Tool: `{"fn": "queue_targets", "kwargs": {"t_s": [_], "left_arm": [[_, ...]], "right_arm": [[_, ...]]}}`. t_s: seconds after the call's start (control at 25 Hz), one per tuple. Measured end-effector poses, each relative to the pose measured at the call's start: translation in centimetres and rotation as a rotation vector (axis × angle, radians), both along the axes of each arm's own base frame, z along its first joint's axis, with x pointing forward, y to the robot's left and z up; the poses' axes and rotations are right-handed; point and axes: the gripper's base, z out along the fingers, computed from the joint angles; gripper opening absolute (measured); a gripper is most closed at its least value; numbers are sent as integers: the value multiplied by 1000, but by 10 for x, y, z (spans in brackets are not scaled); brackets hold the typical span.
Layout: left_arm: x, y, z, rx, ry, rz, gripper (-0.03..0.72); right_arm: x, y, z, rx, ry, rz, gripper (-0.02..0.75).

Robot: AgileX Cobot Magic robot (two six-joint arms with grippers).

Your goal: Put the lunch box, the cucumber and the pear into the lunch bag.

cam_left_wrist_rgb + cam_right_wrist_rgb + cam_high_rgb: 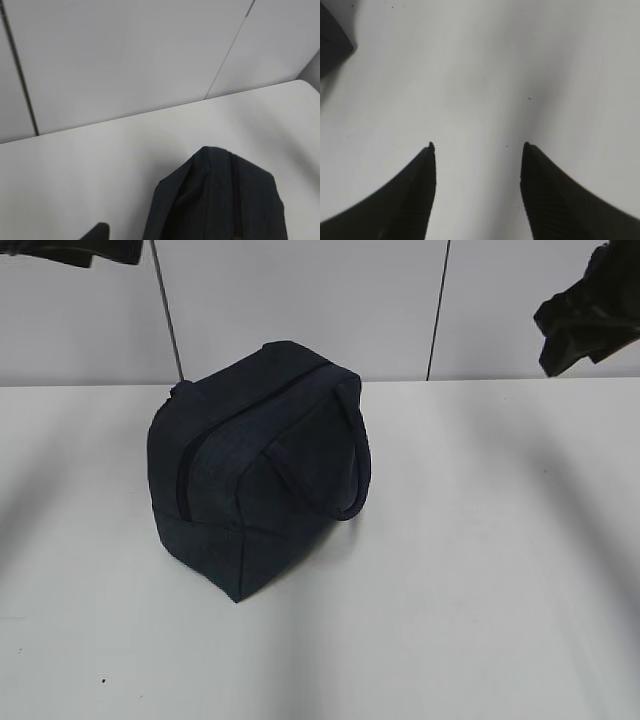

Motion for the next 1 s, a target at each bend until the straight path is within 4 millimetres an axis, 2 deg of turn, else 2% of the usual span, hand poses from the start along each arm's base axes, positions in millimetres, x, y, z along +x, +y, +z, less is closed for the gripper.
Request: {"fn": "queue_targets", "kwargs": {"t_s": [0.32, 0.56, 0.8, 1.0], "left_arm": [[-55, 14, 46, -6, -34, 82, 424], [-96, 19, 62, 7, 26, 92, 424], [-138, 25, 78, 7, 40, 96, 424], [-180, 30, 92, -29, -11, 114, 424]], "right_arm": [[-53, -9, 56, -49, -36, -35, 363], [-102, -12, 100, -39, -146, -59, 361], [-172, -22, 131, -67, -290, -114, 360], [-239, -33, 137, -104, -405, -185, 360]]}}
